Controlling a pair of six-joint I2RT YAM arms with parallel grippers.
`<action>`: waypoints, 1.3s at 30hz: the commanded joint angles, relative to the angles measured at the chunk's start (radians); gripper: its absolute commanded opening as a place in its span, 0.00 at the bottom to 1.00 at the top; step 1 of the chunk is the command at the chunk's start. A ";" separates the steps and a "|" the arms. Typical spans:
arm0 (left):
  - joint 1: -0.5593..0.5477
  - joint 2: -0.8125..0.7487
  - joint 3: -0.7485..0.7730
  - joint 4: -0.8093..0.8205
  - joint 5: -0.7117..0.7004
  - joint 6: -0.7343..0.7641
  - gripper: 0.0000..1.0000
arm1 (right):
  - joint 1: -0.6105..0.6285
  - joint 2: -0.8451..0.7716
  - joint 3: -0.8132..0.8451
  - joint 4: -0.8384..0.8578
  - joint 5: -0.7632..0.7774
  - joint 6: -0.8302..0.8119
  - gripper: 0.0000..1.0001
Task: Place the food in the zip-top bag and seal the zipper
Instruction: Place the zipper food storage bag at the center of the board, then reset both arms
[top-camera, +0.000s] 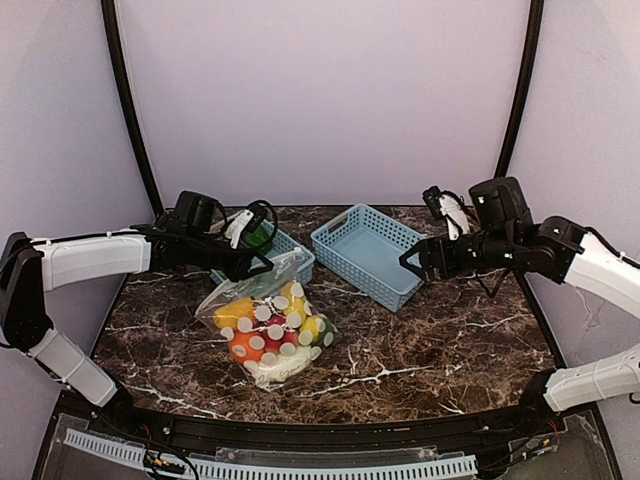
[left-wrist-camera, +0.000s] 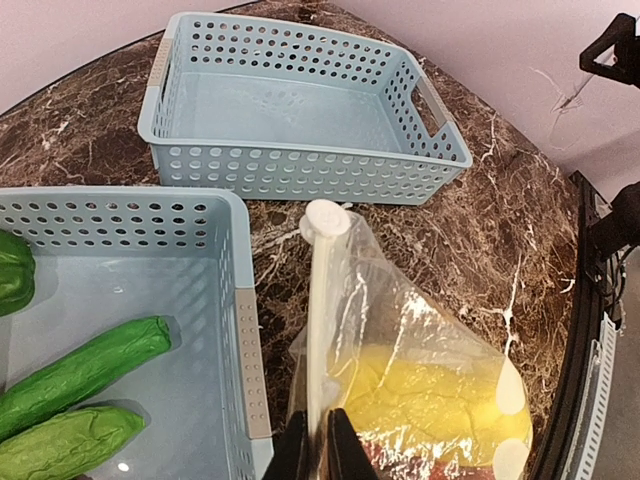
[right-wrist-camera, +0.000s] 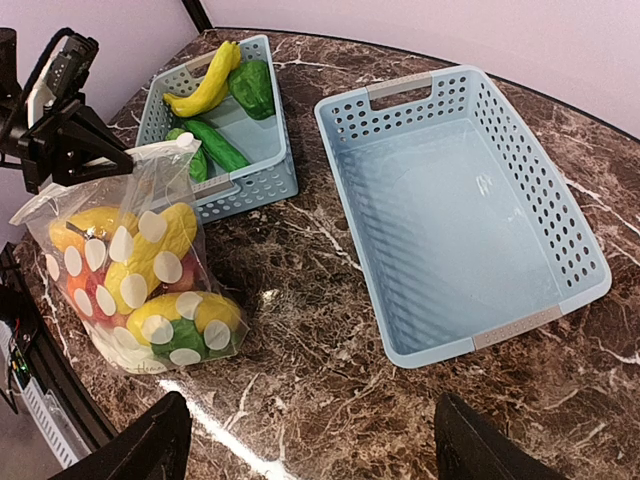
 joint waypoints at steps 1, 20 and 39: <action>-0.010 -0.027 -0.008 0.023 0.042 -0.052 0.10 | -0.013 -0.011 -0.021 0.056 0.018 0.028 0.82; 0.000 -0.163 0.008 -0.105 -0.169 -0.130 0.99 | -0.066 -0.003 -0.030 0.075 0.009 0.043 0.89; 0.503 -0.451 -0.095 -0.214 -0.182 -0.229 1.00 | -0.481 -0.169 -0.211 0.107 -0.074 0.012 0.98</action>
